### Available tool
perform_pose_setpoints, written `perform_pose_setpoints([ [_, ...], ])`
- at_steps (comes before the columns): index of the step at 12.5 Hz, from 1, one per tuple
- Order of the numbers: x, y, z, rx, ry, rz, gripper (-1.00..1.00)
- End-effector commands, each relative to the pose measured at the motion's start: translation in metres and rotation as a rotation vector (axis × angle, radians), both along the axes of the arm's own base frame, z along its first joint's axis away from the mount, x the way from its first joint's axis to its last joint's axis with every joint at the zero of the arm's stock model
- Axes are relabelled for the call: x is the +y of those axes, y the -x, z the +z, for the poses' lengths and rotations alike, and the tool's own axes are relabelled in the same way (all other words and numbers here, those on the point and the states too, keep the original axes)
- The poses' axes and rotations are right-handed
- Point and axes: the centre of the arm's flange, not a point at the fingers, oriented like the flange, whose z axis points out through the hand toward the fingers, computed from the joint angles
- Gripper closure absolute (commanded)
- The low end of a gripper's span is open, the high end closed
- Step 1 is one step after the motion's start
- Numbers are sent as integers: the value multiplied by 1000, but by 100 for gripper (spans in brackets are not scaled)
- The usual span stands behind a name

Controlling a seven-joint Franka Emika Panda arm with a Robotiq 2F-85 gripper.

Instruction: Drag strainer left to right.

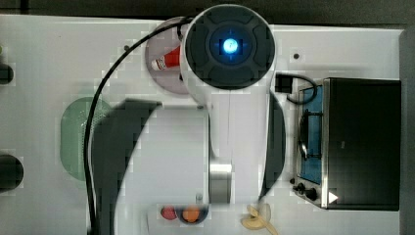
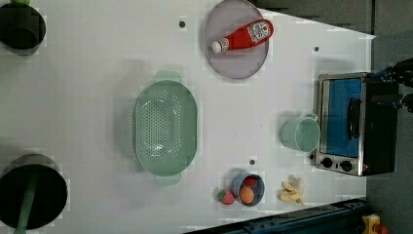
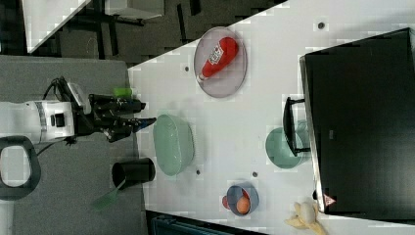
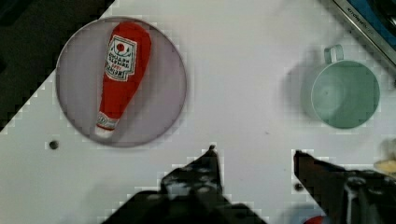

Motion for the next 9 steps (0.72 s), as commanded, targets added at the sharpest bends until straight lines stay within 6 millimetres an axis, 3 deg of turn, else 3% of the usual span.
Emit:
perform_pose_setpoints([
  [1, -5, 136, 60, 16, 9, -42, -59],
  [3, 6, 135, 60, 9, 12, -22, -99],
  [4, 21, 133, 59, 4, 10, 5, -100],
  [7, 97, 121, 41, -13, 17, 126, -100],
  [9, 151, 113, 12, -3, 40, 135, -100],
])
